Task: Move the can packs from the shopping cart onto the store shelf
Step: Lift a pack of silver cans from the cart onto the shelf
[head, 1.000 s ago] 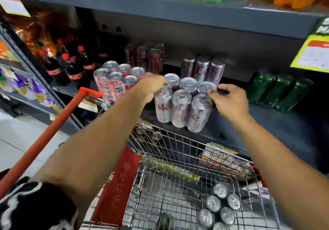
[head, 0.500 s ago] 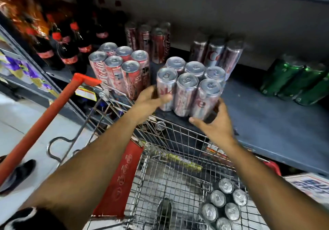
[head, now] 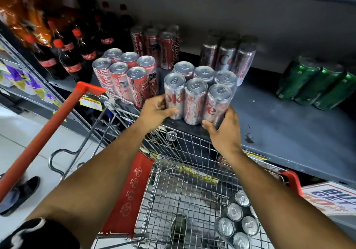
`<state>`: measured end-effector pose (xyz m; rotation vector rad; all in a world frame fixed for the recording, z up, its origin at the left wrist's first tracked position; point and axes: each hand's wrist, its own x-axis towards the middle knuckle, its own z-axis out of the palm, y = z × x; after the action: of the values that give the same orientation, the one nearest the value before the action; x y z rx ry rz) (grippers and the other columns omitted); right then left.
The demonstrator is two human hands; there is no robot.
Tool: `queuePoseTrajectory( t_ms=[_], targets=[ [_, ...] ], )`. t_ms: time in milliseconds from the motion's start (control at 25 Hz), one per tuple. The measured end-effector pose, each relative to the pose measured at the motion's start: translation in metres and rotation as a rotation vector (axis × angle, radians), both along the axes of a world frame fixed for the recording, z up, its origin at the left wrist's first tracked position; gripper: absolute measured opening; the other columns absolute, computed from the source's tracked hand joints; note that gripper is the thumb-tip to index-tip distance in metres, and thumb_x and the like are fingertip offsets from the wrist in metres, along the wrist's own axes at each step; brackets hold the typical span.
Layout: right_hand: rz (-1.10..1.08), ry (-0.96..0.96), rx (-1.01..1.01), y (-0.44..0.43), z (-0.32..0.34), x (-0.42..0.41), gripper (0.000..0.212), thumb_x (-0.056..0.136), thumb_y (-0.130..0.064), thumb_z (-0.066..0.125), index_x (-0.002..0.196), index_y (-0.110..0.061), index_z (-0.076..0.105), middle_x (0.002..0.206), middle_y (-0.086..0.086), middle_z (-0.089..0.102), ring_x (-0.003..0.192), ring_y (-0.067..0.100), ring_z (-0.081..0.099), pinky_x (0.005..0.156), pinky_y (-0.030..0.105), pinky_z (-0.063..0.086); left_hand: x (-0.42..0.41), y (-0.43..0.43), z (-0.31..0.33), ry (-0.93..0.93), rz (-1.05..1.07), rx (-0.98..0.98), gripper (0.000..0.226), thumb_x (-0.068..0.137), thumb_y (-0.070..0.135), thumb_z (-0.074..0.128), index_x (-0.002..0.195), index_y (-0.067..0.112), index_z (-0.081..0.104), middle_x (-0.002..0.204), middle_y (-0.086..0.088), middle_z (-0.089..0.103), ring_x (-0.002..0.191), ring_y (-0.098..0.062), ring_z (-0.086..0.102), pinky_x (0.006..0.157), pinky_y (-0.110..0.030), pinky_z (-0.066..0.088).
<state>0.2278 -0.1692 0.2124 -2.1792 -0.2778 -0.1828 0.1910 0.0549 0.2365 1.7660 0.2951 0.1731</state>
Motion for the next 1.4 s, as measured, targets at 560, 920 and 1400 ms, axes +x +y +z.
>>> queuePoseTrajectory(
  t_ms=[560,920,1400],
  targets=[
    [-0.104,0.018,-0.015,-0.028,0.013,-0.01,0.064,0.073,-0.03,0.077,0.126,-0.016,0.044,0.121,0.008,0.054,0.11,0.024,0.051,0.091,0.036,0.042,0.012,-0.024,-0.008,0.022,-0.06,0.072,0.037,0.067,0.015,0.081,0.098,0.031,0.069,0.103,0.003,0.076,0.096,-0.012,0.071,0.093,-0.038,0.056],
    [-0.079,0.057,-0.058,-0.03,0.017,-0.012,0.057,0.076,-0.032,0.073,0.122,-0.015,0.044,0.117,0.008,0.055,0.109,0.025,0.051,0.089,0.037,0.043,0.009,-0.035,-0.015,-0.015,-0.038,-0.035,0.048,0.074,0.008,0.077,0.12,0.012,0.064,0.11,-0.001,0.072,0.103,-0.016,0.068,0.097,-0.037,0.053],
    [-0.043,-0.068,-0.216,-0.079,-0.005,-0.043,0.063,0.085,-0.022,0.062,0.14,-0.009,0.035,0.14,0.016,0.044,0.128,0.03,0.042,0.107,0.035,0.03,-0.038,-0.074,-0.025,-0.054,0.232,0.371,0.043,0.087,0.036,0.057,0.126,0.018,0.056,0.116,-0.003,0.07,0.095,-0.017,0.066,0.091,-0.037,0.055]
  ],
)
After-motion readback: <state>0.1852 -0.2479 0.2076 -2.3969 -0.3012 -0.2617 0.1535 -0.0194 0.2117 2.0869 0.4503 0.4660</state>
